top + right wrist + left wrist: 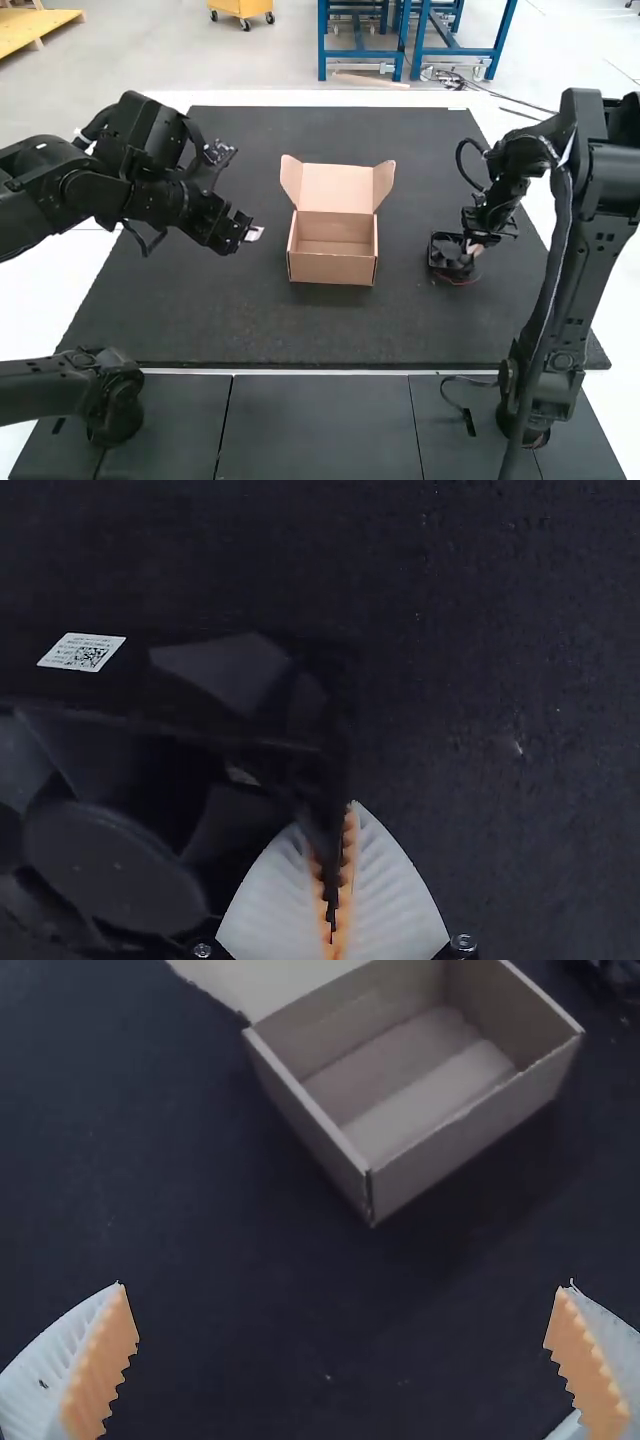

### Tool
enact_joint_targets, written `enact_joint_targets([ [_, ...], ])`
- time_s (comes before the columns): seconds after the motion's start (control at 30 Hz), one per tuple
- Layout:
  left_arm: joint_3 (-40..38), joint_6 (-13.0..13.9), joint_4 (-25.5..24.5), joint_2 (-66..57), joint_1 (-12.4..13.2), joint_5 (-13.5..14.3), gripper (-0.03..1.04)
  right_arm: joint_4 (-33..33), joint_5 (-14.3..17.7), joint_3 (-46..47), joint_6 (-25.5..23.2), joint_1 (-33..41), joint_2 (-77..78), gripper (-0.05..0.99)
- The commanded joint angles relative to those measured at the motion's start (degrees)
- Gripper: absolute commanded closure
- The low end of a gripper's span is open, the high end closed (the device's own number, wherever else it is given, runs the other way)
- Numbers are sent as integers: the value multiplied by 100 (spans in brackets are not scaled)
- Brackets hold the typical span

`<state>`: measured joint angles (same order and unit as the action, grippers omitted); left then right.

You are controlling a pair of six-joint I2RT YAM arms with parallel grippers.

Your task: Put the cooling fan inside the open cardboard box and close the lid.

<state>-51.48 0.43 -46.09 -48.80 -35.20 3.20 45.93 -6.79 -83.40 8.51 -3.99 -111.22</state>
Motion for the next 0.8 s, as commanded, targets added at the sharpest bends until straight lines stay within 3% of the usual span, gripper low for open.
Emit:
enact_joint_targets([
  [0.0,95,151,3,151,31,181,5,241,-376,-274,-254,-23,716,96],
  [0.43,262,160,82,362,22,216,5,1172,-692,-256,-649,170,2473,96],
  [0.77,332,247,319,380,22,251,5,1410,-1018,-265,-939,364,3458,96],
])
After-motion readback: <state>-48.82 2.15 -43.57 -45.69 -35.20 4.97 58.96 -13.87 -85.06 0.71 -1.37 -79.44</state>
